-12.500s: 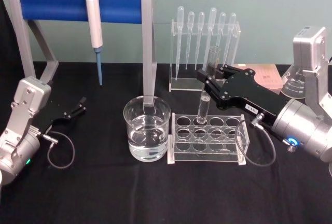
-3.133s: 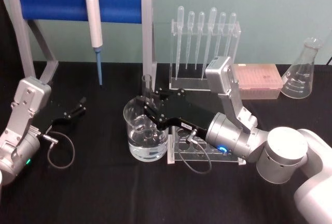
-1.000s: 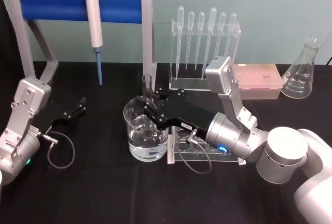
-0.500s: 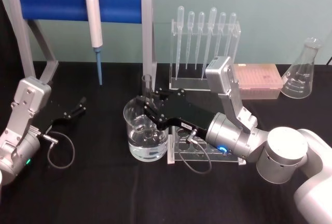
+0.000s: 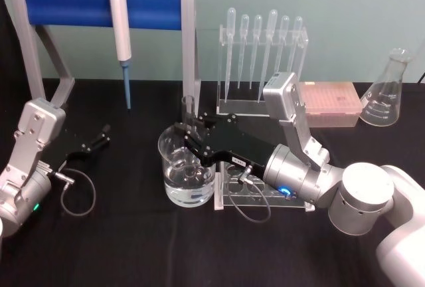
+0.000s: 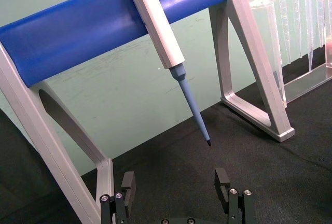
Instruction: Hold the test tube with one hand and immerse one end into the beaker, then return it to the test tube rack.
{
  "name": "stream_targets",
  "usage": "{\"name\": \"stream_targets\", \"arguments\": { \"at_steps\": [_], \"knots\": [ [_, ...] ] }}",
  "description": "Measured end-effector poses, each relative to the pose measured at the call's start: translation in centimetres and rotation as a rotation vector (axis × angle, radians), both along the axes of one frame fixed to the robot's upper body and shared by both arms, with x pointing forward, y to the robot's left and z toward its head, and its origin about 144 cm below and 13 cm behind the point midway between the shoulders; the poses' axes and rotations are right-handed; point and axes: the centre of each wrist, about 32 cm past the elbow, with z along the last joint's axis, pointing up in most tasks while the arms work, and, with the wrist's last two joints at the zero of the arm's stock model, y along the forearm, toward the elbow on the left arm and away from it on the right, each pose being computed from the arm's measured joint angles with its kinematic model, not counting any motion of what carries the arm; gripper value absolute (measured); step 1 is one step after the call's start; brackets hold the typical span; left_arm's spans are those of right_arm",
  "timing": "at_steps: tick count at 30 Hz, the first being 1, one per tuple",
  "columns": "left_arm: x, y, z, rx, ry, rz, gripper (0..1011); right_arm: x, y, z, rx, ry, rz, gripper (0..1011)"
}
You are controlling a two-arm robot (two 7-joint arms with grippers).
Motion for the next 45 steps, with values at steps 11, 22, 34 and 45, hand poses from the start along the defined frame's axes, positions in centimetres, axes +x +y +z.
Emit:
{"name": "stream_targets", "arguments": {
  "at_steps": [11,22,34,45],
  "knots": [
    [0.0,0.0,0.0,0.0,0.0,0.0,1000,0.0,0.0,0.0,0.0,0.0,0.0,227],
    [0.0,0.0,0.0,0.0,0.0,0.0,1000,0.0,0.0,0.0,0.0,0.0,0.0,227],
    [0.0,0.0,0.0,0.0,0.0,0.0,1000,0.0,0.0,0.0,0.0,0.0,0.0,227],
    [0.0,0.0,0.0,0.0,0.0,0.0,1000,0.0,0.0,0.0,0.0,0.0,0.0,227]
  ]
}}
